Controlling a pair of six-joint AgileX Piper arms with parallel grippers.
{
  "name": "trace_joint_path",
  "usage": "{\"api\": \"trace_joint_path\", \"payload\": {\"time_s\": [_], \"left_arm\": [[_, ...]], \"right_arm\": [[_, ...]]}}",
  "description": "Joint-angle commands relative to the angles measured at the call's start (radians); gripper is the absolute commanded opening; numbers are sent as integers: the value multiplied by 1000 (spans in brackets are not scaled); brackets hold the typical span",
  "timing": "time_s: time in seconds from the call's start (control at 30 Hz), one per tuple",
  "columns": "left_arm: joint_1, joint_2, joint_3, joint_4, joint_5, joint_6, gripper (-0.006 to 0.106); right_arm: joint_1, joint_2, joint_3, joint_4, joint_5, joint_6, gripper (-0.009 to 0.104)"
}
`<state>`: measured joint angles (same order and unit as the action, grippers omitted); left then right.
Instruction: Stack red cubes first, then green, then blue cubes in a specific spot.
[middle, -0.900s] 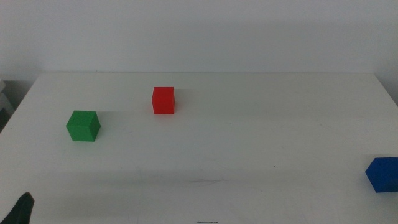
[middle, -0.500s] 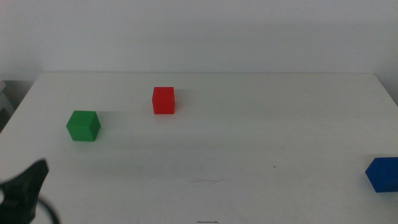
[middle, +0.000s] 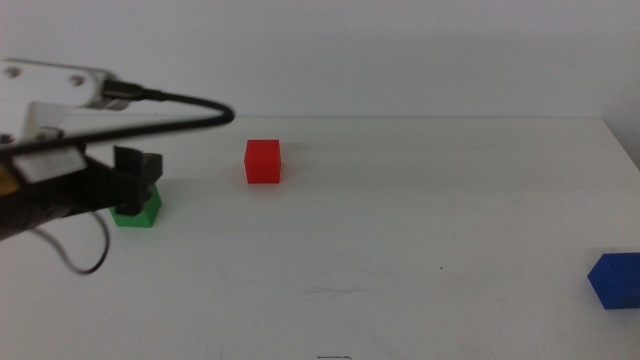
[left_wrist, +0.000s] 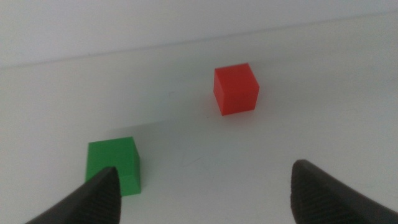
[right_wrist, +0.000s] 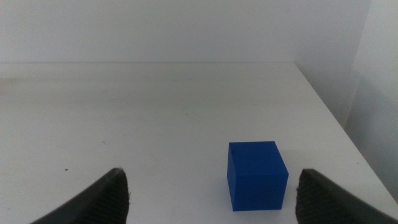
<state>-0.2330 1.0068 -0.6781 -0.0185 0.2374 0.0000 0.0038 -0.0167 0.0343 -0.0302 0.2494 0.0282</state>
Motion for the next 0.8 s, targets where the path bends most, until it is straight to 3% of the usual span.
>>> {"api": "trace_joint_path", "payload": {"time_s": [0.0,0.23,0.57,0.77], "left_arm": [[-4,54,-68,-5,-61,-21,94],[-4,194,-171,-71,-33,-18,92],[-7,515,-679,-27,411,0,85],[-54,769,-973,10,560,-107,85]], "right_arm": [[1,-15,-23,-8,-78,-9,87],[1,-15,-23,-8,-78,-9,87],[1,-15,-23,-8,-78,-9,87],[1,-15,-23,-8,-78,-9,87]]}}
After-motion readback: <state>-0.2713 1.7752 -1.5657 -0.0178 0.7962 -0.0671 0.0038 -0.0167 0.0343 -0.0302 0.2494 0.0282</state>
